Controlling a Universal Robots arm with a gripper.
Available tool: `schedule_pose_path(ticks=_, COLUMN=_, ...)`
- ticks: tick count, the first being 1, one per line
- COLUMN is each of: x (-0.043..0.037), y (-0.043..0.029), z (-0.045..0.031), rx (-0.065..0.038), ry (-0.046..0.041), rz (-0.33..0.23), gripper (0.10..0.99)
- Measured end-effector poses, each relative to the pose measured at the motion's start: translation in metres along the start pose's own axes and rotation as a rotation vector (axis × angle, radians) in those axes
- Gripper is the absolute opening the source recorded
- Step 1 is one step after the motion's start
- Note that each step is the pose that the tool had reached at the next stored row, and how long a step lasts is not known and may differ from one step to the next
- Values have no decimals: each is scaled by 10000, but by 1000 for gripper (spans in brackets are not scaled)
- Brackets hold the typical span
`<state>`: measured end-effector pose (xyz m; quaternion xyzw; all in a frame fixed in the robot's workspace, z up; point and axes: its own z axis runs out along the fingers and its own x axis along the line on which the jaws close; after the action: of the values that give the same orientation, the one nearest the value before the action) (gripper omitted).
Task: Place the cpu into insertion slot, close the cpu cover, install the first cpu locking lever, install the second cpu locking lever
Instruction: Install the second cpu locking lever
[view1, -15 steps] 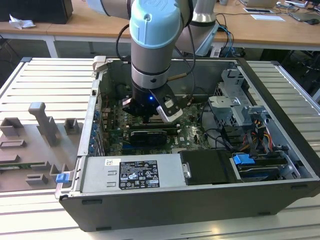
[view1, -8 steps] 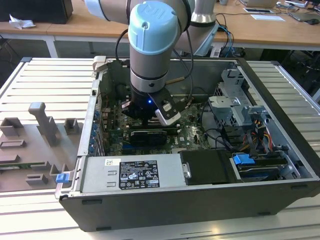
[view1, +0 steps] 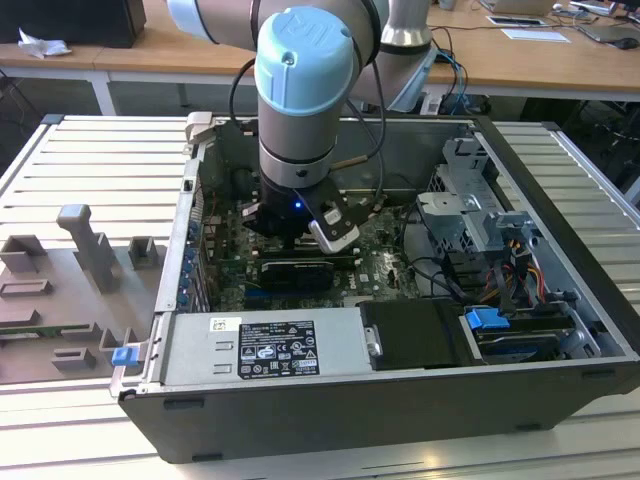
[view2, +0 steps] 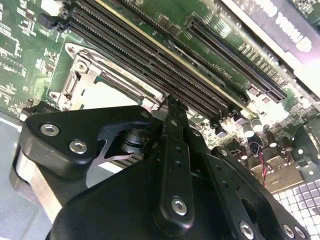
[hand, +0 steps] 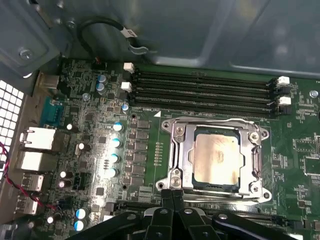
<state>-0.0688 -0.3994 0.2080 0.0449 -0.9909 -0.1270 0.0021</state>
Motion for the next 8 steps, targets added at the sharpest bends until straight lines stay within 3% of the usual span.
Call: schedule_pose_path(ticks=8, x=25, y=-14, z=66, rx=-175, ry=-36, rz=-17, gripper=106)
